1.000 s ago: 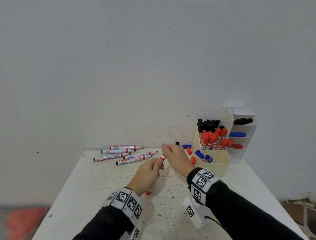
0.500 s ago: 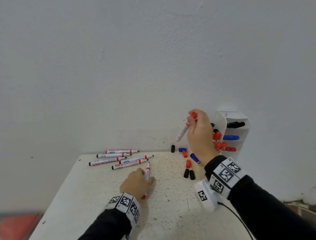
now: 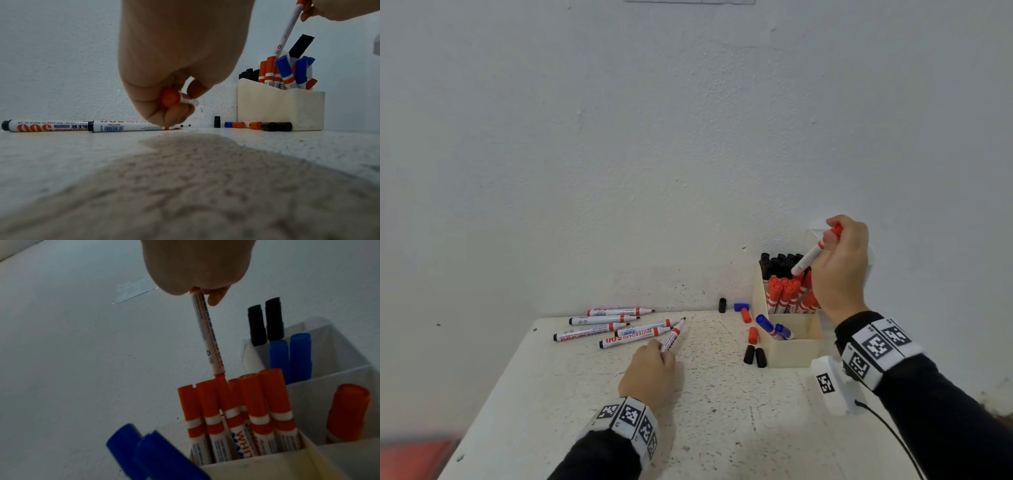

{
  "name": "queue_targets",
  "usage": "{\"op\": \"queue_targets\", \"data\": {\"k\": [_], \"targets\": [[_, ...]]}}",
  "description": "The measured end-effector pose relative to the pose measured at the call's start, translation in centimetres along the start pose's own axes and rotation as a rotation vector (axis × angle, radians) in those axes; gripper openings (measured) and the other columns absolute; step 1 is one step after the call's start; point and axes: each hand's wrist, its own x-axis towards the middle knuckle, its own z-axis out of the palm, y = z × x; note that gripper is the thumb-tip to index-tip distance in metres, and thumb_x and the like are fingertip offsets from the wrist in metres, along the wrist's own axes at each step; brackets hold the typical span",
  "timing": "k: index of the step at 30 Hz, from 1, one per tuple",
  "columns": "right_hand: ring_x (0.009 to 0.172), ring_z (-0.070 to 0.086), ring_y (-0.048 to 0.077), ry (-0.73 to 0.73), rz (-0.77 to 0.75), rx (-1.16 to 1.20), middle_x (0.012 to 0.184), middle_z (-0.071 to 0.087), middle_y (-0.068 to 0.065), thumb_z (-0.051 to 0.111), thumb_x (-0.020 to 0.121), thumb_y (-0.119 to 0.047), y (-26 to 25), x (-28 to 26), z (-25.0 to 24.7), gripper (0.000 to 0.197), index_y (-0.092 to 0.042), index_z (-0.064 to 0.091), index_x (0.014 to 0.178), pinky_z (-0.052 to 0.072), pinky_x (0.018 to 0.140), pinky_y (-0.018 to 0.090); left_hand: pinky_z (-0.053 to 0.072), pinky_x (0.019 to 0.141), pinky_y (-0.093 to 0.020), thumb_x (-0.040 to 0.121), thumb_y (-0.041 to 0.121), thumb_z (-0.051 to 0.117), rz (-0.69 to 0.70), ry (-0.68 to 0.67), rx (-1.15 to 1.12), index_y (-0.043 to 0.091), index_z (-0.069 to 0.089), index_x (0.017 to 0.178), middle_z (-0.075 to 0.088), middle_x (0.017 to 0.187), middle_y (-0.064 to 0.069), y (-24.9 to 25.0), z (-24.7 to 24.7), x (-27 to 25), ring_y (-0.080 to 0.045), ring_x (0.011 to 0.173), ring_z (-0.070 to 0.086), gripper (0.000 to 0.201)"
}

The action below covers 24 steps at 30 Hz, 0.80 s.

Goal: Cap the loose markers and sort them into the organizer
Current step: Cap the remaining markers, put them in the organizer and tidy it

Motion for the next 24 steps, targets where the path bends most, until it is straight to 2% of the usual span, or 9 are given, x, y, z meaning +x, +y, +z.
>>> {"op": "queue_targets", "data": {"k": [3,6,11,15,16,18,20,22,24], "targets": [[0.091,0.044,0.015,-0.049,-0.022,-0.041,0.104,0.046,0.016,0.037,0.096,0.001,0.5,0.0,-0.2,0.022,0.007,0.05,0.112,0.03,0.076,-0.003,0.044,0.063,-0.026,0.095,0.03,0.034,0.002,-0.004,0.014,0.015,0.051,0.103,0.058,0.093,-0.004,0.0,0.0,0.0,-0.014,0.073,0.055,0.024],[0.093,0.044,0.013,-0.152,0.013,-0.057,0.107,0.051,0.019,0.038,0.096,-0.001,1.6,-0.8,0.3,0.022,0.006,0.052,0.112,0.028,0.077,0.006,0.045,0.064,-0.026,0.096,0.03,0.034,0.01,-0.002,0.02,0.016,0.051,0.104,0.058,0.094,-0.003,0.1,0.0,-0.1,-0.014,0.075,0.056,0.024],[0.092,0.045,0.014,-0.25,0.085,-0.169,0.108,0.057,0.021,0.043,0.095,-0.005,4.2,-2.0,0.7,0.024,0.002,0.057,0.113,0.026,0.078,0.007,0.039,0.058,-0.022,0.096,0.028,0.035,0.033,-0.001,0.009,0.015,0.053,0.104,0.059,0.091,-0.002,0.3,-0.2,-0.3,-0.01,0.067,0.051,0.024],[0.092,0.054,0.021,-0.262,0.15,-0.132,0.099,0.058,0.012,0.044,0.095,-0.006,3.6,-1.0,0.3,0.021,-0.001,0.052,0.114,0.036,0.078,0.019,0.038,0.056,-0.022,0.095,0.027,0.035,0.04,-0.006,0.003,0.015,0.053,0.102,0.059,0.089,-0.003,0.4,-0.3,-0.4,-0.011,0.065,0.05,0.023],[0.088,0.054,0.019,-0.278,0.161,-0.134,0.095,0.057,0.01,0.043,0.095,-0.006,3.4,-0.7,0.3,0.018,-0.002,0.051,0.111,0.038,0.073,0.019,0.038,0.056,-0.022,0.095,0.027,0.035,0.041,-0.008,0.002,0.016,0.054,0.102,0.06,0.089,-0.003,0.4,-0.3,-0.4,-0.01,0.064,0.05,0.023],[0.084,0.052,0.015,-0.338,0.153,-0.161,0.091,0.055,0.006,0.041,0.096,-0.006,3.1,-0.4,0.2,0.015,-0.002,0.051,0.107,0.037,0.061,0.009,0.038,0.055,-0.021,0.096,0.027,0.035,0.042,-0.01,-0.001,0.016,0.053,0.102,0.06,0.088,-0.003,0.5,-0.3,-0.4,-0.01,0.063,0.049,0.023],[0.083,0.051,0.012,-0.372,0.147,-0.158,0.091,0.055,0.004,0.042,0.097,-0.008,2.9,-0.3,0.3,0.016,-0.003,0.053,0.106,0.037,0.057,0.004,0.037,0.054,-0.021,0.096,0.027,0.035,0.042,-0.012,-0.004,0.016,0.053,0.102,0.06,0.088,-0.003,0.5,-0.3,-0.4,-0.01,0.063,0.049,0.022],[0.079,0.053,0.012,-0.394,0.158,-0.158,0.088,0.057,0.002,0.046,0.096,-0.012,3.0,-0.3,0.6,0.014,-0.005,0.056,0.103,0.034,0.058,0.006,0.038,0.054,-0.021,0.096,0.027,0.035,0.046,-0.016,-0.007,0.017,0.052,0.101,0.061,0.089,-0.003,0.6,-0.4,-0.4,-0.01,0.063,0.049,0.021],[0.075,0.054,0.014,-0.471,0.222,-0.204,0.083,0.057,0.003,0.048,0.095,-0.015,3.3,-0.6,1.2,0.011,-0.008,0.057,0.096,0.04,0.061,0.015,0.038,0.055,-0.021,0.096,0.027,0.035,0.048,-0.017,-0.011,0.018,0.051,0.098,0.061,0.089,-0.004,0.6,-0.4,-0.5,-0.011,0.063,0.049,0.019]]}}
